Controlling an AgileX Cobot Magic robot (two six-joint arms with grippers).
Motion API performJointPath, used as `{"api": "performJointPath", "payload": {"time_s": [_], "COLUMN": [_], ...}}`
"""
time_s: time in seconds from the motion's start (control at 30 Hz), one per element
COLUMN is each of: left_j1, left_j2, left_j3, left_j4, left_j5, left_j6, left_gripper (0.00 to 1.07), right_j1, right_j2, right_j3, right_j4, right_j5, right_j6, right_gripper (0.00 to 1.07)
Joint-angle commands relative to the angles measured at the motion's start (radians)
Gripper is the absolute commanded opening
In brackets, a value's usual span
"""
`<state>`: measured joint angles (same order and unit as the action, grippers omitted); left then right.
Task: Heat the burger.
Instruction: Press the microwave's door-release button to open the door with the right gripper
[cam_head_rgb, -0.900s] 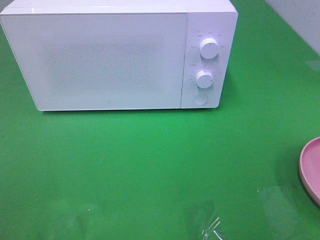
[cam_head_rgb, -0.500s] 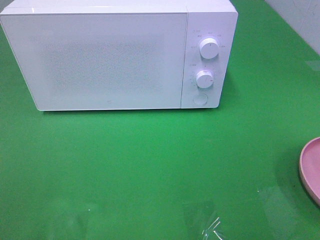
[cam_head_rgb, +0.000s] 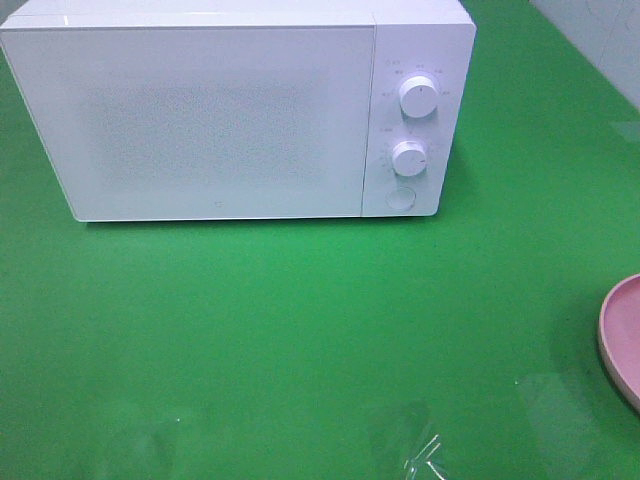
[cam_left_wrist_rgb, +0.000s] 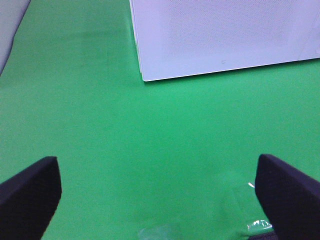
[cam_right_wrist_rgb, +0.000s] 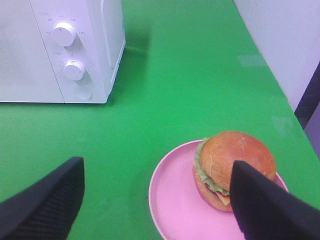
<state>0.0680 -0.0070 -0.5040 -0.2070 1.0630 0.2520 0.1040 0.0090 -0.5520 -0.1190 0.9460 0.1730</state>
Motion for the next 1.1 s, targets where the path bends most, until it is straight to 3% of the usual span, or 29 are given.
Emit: {"api": "performJointPath", "payload": {"time_s": [0.03, 0.53, 1.1], "left_j1": [-0.005, -0.005, -0.005], "left_j2": [-0.024, -0.024, -0.024], "left_j3": [0.0, 0.0, 0.0], "left_j4": [-0.005, -0.005, -0.005], "left_j5": [-0.013, -0.013, -0.013], "left_j6": [0.0, 0.0, -0.001], "left_gripper": [0.98, 0.98, 0.98], "right_j1": [-0.009, -0.006, -0.006], "right_j2": [0.036, 0.225, 0.432], "right_j3": [-0.007, -0.007, 0.134], "right_j4": [-0.003, -0.003, -0.002], "right_j5": [-0.026, -0.261, -0.656], "right_j6": [0.006, 0.008, 0.011], "right_gripper": [0.75, 0.75, 0.75]}}
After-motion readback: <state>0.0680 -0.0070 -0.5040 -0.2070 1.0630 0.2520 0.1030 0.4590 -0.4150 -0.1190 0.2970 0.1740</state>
